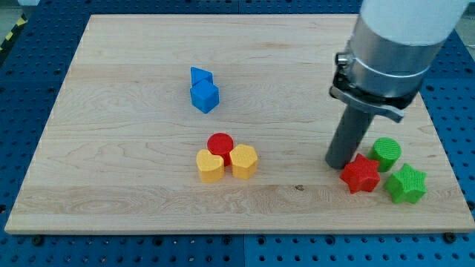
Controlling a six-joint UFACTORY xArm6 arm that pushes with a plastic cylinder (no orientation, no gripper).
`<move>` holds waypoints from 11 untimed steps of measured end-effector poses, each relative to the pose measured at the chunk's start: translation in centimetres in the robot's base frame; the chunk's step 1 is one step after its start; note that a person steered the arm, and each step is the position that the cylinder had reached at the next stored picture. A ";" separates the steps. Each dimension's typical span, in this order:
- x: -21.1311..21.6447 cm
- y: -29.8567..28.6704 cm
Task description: Slide the red cirlce up a bit
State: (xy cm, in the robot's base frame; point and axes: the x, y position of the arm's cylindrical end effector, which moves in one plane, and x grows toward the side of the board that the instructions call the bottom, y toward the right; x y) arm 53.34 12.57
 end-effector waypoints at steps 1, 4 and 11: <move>0.0 -3.7; -3.9 -11.6; 1.7 -22.5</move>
State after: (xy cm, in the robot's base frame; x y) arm 55.04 -9.95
